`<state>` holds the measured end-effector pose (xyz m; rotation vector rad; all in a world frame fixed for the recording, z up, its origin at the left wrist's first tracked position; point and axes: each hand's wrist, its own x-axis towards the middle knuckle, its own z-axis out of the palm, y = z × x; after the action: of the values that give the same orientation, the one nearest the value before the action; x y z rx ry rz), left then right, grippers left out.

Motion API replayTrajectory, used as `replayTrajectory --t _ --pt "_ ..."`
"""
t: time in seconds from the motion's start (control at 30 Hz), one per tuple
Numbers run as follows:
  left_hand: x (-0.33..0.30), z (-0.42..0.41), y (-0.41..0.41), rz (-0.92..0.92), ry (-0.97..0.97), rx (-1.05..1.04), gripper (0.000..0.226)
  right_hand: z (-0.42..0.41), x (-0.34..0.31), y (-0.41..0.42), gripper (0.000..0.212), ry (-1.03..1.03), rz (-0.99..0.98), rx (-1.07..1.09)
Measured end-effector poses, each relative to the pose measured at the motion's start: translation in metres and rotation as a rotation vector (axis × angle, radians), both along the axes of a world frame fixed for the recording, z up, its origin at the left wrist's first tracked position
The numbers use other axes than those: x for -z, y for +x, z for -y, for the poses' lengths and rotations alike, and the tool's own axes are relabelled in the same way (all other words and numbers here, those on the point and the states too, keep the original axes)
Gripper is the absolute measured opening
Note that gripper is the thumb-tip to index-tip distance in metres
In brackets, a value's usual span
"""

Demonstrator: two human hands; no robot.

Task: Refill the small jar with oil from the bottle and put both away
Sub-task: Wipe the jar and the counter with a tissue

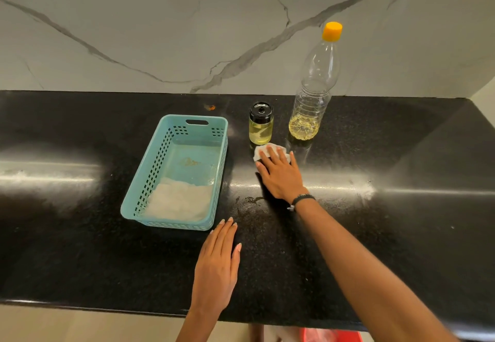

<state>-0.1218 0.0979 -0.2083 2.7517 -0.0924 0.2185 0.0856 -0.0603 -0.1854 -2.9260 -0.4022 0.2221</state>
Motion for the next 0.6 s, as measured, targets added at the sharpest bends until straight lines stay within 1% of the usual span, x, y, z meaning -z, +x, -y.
replayTrajectory --t 0.1,0.2,0.3,0.4,0.5,0.6 --pt "0.000 0.000 0.000 0.008 0.007 -0.005 0.048 -0.004 0.000 -0.023 0.055 -0.007 0.013 -0.103" --pt "-0.001 0.000 0.000 0.022 0.007 -0.003 0.048 0.026 0.001 -0.058 0.065 -0.005 0.023 -0.174" --pt "0.000 0.000 -0.001 0.033 -0.008 0.000 0.049 0.076 0.004 -0.065 0.065 -0.042 0.035 -0.096" --pt "0.002 0.001 -0.001 0.033 -0.004 0.000 0.049 0.104 0.003 -0.036 0.057 -0.102 0.011 0.050" --pt "0.001 0.000 -0.001 0.031 0.005 0.003 0.048 0.089 -0.001 -0.005 0.054 -0.040 -0.023 0.113" --pt "0.001 0.000 -0.001 0.032 0.007 0.007 0.048 0.057 -0.004 0.001 0.055 0.038 -0.049 0.092"
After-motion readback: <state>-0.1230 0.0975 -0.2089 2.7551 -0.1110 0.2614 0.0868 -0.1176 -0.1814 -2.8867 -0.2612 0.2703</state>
